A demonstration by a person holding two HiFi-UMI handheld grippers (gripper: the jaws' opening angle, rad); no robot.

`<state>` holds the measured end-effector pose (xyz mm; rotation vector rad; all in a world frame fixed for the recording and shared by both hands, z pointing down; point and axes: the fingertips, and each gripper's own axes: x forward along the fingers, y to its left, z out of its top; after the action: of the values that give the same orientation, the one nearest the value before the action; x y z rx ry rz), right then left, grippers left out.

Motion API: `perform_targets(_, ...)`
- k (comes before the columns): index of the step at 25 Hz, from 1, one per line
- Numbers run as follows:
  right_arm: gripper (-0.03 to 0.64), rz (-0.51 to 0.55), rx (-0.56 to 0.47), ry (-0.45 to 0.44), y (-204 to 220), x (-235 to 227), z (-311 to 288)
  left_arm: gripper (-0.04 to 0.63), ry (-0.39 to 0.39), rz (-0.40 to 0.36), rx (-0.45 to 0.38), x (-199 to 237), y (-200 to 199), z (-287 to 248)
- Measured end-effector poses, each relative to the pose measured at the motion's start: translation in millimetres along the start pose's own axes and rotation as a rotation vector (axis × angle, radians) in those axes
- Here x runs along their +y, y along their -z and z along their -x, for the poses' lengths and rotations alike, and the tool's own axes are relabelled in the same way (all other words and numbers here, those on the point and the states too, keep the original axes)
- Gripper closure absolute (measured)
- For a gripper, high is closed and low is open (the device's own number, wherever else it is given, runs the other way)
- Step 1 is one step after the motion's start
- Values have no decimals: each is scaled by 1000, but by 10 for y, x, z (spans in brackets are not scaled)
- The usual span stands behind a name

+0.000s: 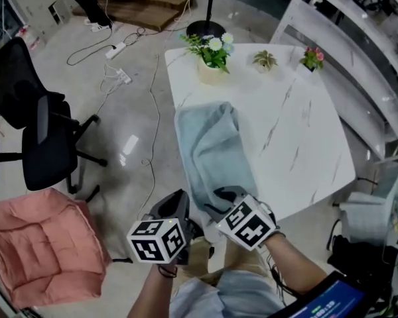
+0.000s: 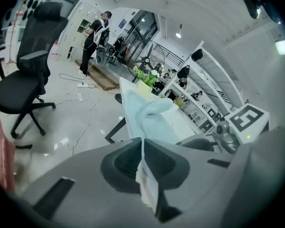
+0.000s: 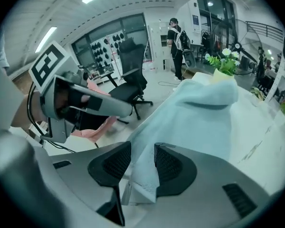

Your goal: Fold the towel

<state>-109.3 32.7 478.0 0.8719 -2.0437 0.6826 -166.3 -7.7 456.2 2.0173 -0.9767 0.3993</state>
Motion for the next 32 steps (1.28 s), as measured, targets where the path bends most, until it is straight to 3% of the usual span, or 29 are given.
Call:
perform_targets(3, 457, 12, 58, 55, 129, -87, -126, 574, -6, 8, 1, 52, 26, 9)
perform_targets(5, 552, 27, 75, 89, 145, -162, -151, 574, -8, 13, 0, 81, 33, 10)
perform_targets(7, 574, 1, 60, 80, 92, -157, -106, 574, -10, 17, -3, 106, 26, 22)
perform_targets(10, 577, -34, 2, 52, -119, -101, 70, 574, -14, 24, -18, 115, -39, 74)
perform_targets(16, 578, 5, -57, 29, -553, 46, 209, 574, -18, 25, -67, 87, -209, 220)
perform_targets(23, 577, 79, 58, 14, -266, 141, -310, 574, -51, 66, -81, 244, -116, 313)
perform_targets(27, 577, 88, 66, -10, -176, 142, -482, 574, -66, 95, -76, 297, 9, 315)
perform_targets(30, 531, 82, 49, -101, -238, 218, -473, 574, -76, 96, -77, 284, 16, 284)
perform_targets(32, 429, 65, 10, -164, -353, 261, -345, 574, -85, 86, -77, 236, -13, 260)
